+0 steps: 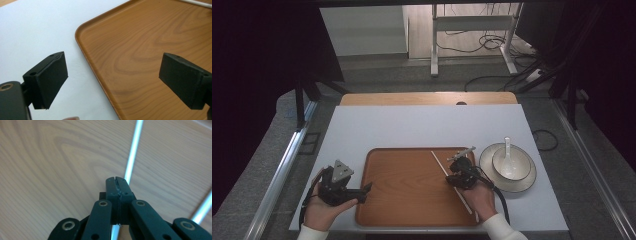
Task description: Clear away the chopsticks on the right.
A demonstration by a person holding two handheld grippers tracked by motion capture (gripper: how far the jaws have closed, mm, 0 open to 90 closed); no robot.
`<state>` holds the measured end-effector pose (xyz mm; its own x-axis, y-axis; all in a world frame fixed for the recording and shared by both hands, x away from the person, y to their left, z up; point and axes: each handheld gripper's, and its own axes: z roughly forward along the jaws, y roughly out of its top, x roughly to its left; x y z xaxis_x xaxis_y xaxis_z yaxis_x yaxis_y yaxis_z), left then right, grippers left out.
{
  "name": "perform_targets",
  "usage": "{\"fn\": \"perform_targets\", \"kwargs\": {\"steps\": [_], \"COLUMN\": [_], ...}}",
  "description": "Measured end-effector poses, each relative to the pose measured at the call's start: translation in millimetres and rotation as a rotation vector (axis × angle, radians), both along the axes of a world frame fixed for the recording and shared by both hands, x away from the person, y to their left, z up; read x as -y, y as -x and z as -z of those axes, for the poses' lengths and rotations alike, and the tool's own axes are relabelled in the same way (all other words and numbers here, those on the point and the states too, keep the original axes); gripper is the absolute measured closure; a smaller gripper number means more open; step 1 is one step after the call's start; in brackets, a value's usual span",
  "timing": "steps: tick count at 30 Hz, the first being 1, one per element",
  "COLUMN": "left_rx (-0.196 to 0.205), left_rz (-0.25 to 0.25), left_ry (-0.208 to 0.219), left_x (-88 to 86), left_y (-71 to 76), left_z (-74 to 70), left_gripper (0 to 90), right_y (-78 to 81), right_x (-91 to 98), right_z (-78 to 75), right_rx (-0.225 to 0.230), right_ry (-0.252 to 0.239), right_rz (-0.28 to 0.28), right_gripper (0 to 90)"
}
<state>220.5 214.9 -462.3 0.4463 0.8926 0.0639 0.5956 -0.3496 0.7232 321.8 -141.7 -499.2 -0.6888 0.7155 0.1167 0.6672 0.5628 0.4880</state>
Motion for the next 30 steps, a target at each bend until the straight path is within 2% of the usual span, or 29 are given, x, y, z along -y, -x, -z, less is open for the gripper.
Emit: {"fn": "perform_targets", "kwargs": {"steps": [10, 30], "left_rx": [0.001, 0.0], "left_rz": [0.002, 0.003], "left_ry": [-0.001, -0.005], "left_x": [0.8, -0.5], "left_y": [0.1, 0.0], "left_z": [0.1, -0.4], "left_gripper": [7.8, 7.9], "right_y": [8.5, 18.3], "right_x": [11.5, 31.3], "right_z": [-2.5, -4.7], "right_rx": [0.033, 0.053], "right_ry": [0.053, 0.115], "right_rz": [0.025, 0.078], "right_gripper": [89.9, 89.9]}}
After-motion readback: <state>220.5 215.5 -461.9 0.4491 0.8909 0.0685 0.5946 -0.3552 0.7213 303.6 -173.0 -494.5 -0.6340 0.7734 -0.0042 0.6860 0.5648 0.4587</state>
